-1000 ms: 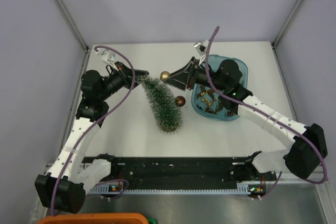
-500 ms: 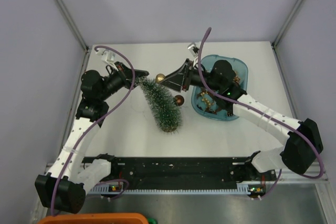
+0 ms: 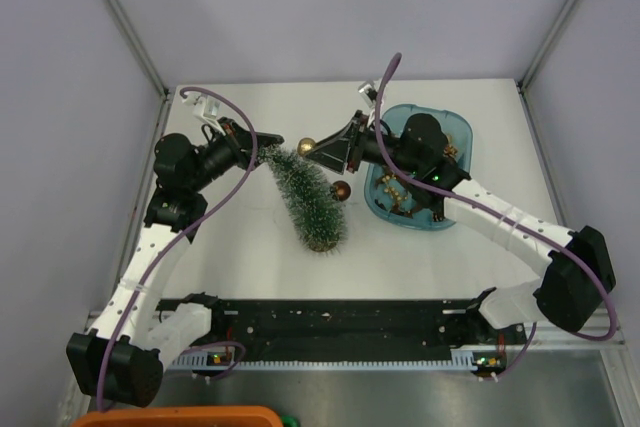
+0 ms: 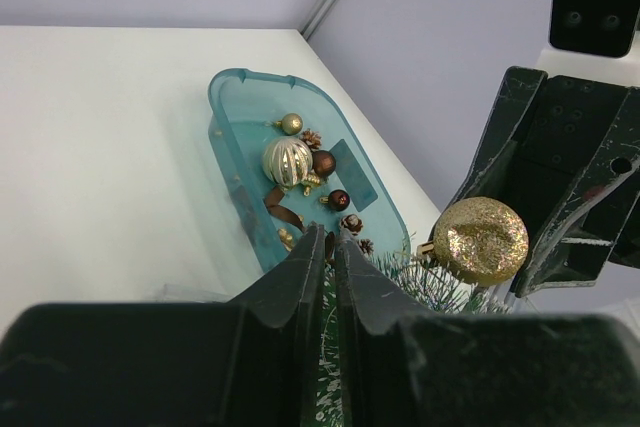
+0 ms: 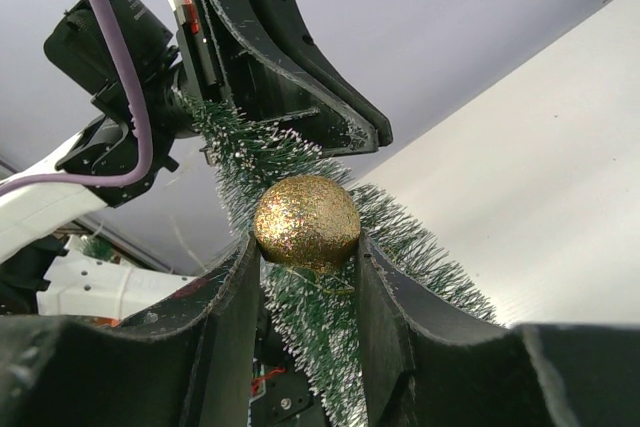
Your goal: Decorate the small christmas tree
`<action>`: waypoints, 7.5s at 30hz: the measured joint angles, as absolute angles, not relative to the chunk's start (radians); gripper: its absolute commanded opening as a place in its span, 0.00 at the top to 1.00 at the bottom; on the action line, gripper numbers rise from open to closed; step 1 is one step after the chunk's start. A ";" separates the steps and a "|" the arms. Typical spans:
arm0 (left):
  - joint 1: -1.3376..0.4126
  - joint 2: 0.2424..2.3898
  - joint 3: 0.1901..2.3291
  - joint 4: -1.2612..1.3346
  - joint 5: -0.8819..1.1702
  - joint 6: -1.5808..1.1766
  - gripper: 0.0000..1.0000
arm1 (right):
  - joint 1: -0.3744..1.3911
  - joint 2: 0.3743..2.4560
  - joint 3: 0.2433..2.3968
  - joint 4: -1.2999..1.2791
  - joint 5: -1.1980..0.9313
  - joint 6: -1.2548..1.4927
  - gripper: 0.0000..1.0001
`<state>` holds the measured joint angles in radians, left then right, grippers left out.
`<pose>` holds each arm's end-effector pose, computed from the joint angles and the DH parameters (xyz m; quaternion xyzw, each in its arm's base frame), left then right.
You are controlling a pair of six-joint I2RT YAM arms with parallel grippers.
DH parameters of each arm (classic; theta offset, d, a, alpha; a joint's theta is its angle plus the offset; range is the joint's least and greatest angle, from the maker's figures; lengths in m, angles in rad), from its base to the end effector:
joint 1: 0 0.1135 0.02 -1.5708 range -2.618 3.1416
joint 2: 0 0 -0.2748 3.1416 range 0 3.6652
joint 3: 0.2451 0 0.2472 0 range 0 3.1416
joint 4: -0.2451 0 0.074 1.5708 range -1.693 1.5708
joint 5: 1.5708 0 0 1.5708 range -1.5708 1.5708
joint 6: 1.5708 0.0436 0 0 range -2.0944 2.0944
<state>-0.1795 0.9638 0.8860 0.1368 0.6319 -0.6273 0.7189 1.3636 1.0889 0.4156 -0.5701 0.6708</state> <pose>0.2079 -0.0639 0.3868 0.0757 0.6859 -0.4675 0.5525 0.2254 0.2286 0.3907 -0.2274 0.6238 0.6056 0.4386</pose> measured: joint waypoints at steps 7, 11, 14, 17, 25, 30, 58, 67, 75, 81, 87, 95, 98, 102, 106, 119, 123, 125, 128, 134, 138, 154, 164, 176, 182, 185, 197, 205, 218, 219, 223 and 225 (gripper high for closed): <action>-0.179 0.964 0.886 0.137 0.636 -0.630 0.87 | 0.717 1.364 1.088 0.412 -0.550 0.654 0.96; -0.179 0.964 0.886 0.137 0.636 -0.630 0.87 | 0.713 1.363 1.086 0.411 -0.538 0.649 0.92; -0.179 0.964 0.886 0.137 0.636 -0.630 0.87 | 0.709 1.358 1.071 0.411 -0.525 0.645 0.90; -0.179 0.964 0.886 0.137 0.636 -0.630 0.88 | 0.709 1.356 1.052 0.406 -0.514 0.636 0.89; -0.179 0.964 0.886 0.137 0.636 -0.630 0.87 | 0.704 1.355 1.021 0.396 -0.500 0.632 0.85; -0.179 0.964 0.886 0.137 0.636 -0.630 0.87 | 0.704 1.334 1.021 0.396 -0.497 0.632 0.76; -0.179 0.958 0.886 0.140 0.636 -0.638 0.86 | 0.698 1.286 0.969 0.397 -0.498 0.641 0.48; -0.179 0.958 0.886 0.141 0.636 -0.643 0.86 | 0.698 1.269 0.953 0.419 -0.500 0.659 0.44; -0.179 0.958 0.886 0.143 0.636 -0.648 0.86 | 0.698 1.269 0.953 0.418 -0.499 0.658 0.44; -0.179 0.958 0.886 0.144 0.636 -0.649 0.81 | 0.688 1.256 0.953 0.360 -0.469 0.642 0.46; -0.176 0.944 0.886 0.139 0.625 -0.636 0.42 | 0.582 1.217 0.953 0.227 -0.374 0.630 0.50; -0.153 0.885 0.886 0.063 0.559 -0.593 0.01 | 0.461 1.206 0.954 0.002 -0.209 0.584 0.50; -0.146 0.865 0.886 0.016 0.530 -0.577 0.01 | 0.451 1.207 0.954 -0.072 -0.164 0.558 0.50; -0.141 0.827 0.886 -0.064 0.489 -0.555 0.01 | 0.434 1.231 0.956 -0.120 -0.127 0.534 0.50; -0.136 0.789 0.886 -0.141 0.442 -0.528 0.01 | 0.421 1.284 0.956 -0.153 -0.079 0.505 0.50; -0.133 0.736 0.886 -0.318 0.287 -0.440 0.01 | 0.409 1.551 0.957 -0.217 0.106 0.423 0.45; -0.133 0.735 0.886 -0.346 0.267 -0.419 0.01 | 0.409 1.595 0.957 -0.221 0.137 0.406 0.46; -0.133 0.735 0.887 -0.360 0.258 -0.414 0.01 | 0.409 1.621 0.957 -0.222 0.149 0.397 0.47; -0.133 0.734 0.889 -0.382 0.241 -0.406 0.01 | 0.409 1.657 0.957 -0.223 0.164 0.385 0.53; -0.133 0.707 0.903 -0.427 0.188 -0.390 0.01 | 0.407 1.703 0.965 -0.212 0.170 0.371 0.82; -0.133 0.691 0.917 -0.443 0.150 -0.381 0.01 | 0.405 1.703 0.965 -0.207 0.181 0.368 0.90; -0.133 0.680 1.021 -0.553 -0.073 -0.311 0.01 | 0.401 1.404 1.028 -0.288 0.218 0.368 1.00; -0.133 0.614 1.040 -0.611 -0.179 -0.237 0.01 | 0.398 1.247 1.251 -0.389 0.148 0.364 1.00; -0.133 0.551 1.110 -0.613 -0.234 -0.192 0.01 | 0.410 1.127 1.441 -0.382 -0.236 0.387 1.00; -0.133 0.525 1.155 -0.596 -0.091 -0.149 0.01 | 0.452 1.127 1.512 -0.331 -0.414 0.390 1.00; -0.133 0.522 1.182 -0.577 0.040 -0.124 0.01 | 0.499 1.127 1.527 -0.305 -0.472 0.385 1.00; -0.133 0.524 1.237 -0.516 0.324 -0.112 0.03 | 0.720 1.236 1.548 -0.268 -0.503 0.347 1.00; -0.133 0.533 1.171 -0.519 0.193 -0.154 0.17 | 0.773 1.293 1.554 -0.235 -0.467 0.344 1.00; -0.133 0.560 1.031 -0.520 -0.072 -0.178 0.18 | 0.829 1.339 1.552 -0.189 -0.444 0.360 1.00; -0.133 0.567 1.011 -0.516 -0.063 -0.189 0.17 | 0.829 1.342 1.551 -0.182 -0.440 0.360 1.00; -0.133 0.619 0.941 -0.487 0.010 -0.236 0.17 | 0.829 1.358 1.517 -0.147 -0.425 0.361 0.98; -0.133 0.657 0.921 -0.469 0.034 -0.254 0.17 | 0.829 1.374 1.497 -0.136 -0.423 0.368 0.96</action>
